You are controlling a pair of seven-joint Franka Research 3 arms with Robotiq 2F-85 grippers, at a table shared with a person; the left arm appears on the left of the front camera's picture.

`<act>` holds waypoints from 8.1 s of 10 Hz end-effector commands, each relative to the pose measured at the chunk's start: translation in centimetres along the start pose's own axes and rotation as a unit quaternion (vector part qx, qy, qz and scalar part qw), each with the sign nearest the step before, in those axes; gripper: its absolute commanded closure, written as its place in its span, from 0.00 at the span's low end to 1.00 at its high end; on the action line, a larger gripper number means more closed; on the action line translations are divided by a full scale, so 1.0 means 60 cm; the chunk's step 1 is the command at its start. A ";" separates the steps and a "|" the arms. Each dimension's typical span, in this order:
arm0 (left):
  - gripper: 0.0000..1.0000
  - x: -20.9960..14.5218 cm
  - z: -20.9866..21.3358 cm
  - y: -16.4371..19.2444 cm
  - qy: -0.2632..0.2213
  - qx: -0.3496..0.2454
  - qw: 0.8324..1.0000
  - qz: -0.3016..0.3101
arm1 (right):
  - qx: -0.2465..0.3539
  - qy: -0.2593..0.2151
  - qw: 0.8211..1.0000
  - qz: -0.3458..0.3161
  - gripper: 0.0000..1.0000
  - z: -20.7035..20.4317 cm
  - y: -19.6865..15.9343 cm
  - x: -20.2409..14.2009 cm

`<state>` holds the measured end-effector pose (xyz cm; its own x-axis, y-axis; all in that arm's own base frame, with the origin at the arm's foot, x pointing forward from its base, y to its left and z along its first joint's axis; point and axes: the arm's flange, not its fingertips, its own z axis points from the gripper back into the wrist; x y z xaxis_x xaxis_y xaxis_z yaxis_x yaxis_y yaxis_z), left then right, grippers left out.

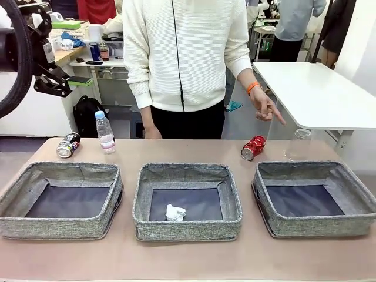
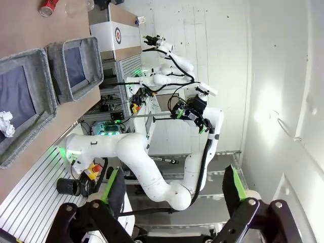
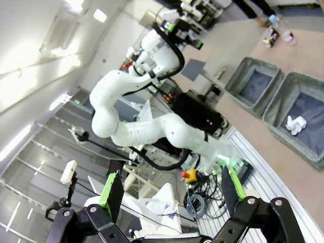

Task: Sort the waste into the appropriate baskets.
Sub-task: Pick up the waste item pointed out by the person.

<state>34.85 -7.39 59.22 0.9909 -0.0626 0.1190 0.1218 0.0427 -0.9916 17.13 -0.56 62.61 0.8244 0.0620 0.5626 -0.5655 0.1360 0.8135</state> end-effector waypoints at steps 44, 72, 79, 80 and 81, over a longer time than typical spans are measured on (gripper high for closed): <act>0.00 -0.003 0.005 0.003 0.009 0.003 1.000 -0.009 | -0.245 0.009 0.901 0.357 0.00 0.248 -0.871 0.246; 0.00 -0.003 0.005 0.003 0.009 0.003 1.000 -0.009 | -0.204 -0.008 0.910 0.360 1.00 0.139 -0.953 0.240; 0.00 -0.003 0.005 0.003 0.009 0.003 1.000 -0.009 | -0.391 0.057 0.893 0.214 1.00 0.194 -0.619 0.369; 0.00 -0.003 0.005 0.003 0.009 0.003 1.000 -0.009 | -0.437 0.096 0.875 0.182 1.00 0.174 -0.562 0.373; 0.00 -0.003 0.005 0.003 0.009 0.003 1.000 -0.009 | -0.455 0.144 0.861 0.178 1.00 0.151 -0.521 0.366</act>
<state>34.83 -7.29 59.17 0.9909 -0.0641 0.1180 0.1209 0.0433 -0.9917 54.68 -15.80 51.24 0.5343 0.4295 0.7280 -0.6311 0.7757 0.0055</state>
